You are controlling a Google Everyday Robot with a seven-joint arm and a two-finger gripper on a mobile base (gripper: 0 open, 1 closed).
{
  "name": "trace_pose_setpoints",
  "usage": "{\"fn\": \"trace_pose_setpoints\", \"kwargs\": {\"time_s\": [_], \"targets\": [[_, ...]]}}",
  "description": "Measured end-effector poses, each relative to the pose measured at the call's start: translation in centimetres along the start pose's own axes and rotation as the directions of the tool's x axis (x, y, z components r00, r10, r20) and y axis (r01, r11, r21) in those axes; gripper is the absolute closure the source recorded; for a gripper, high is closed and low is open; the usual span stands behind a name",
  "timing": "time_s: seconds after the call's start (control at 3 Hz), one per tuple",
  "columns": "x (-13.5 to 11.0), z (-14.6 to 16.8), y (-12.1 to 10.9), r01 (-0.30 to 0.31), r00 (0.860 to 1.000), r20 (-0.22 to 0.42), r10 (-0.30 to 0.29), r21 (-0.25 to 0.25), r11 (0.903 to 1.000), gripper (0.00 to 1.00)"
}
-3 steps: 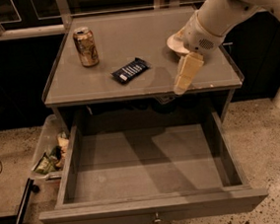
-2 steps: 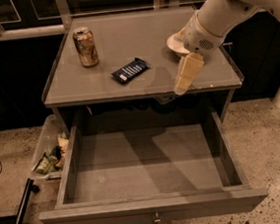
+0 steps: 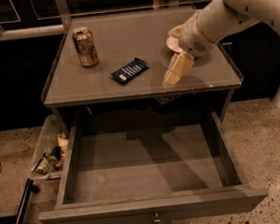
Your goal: Place rxbar blueberry into top drawer
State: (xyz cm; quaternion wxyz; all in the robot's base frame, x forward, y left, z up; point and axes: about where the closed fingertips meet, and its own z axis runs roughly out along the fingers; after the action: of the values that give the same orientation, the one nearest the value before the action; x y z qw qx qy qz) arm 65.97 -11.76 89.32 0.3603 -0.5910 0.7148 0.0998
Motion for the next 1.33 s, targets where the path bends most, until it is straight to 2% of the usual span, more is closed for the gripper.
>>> {"fn": "trace_pose_setpoints", "kwargs": {"time_s": [0.33,0.67,1.0,1.33], "targets": [[-1.9,1.9,-1.6,-0.07,0.976,0.204,0.077,-0.039,0.9968,0.0],[-3.5,3.2,-2.8,-0.124,0.912,0.377,0.161,-0.121,0.985,0.0],[-4.8,4.4,-3.2,-0.16,0.88,0.419,0.225,-0.185,0.9696,0.0],[-5.7,5.4,-3.5,-0.217,0.885,0.377,0.274,-0.189,0.9579,0.0]]}}
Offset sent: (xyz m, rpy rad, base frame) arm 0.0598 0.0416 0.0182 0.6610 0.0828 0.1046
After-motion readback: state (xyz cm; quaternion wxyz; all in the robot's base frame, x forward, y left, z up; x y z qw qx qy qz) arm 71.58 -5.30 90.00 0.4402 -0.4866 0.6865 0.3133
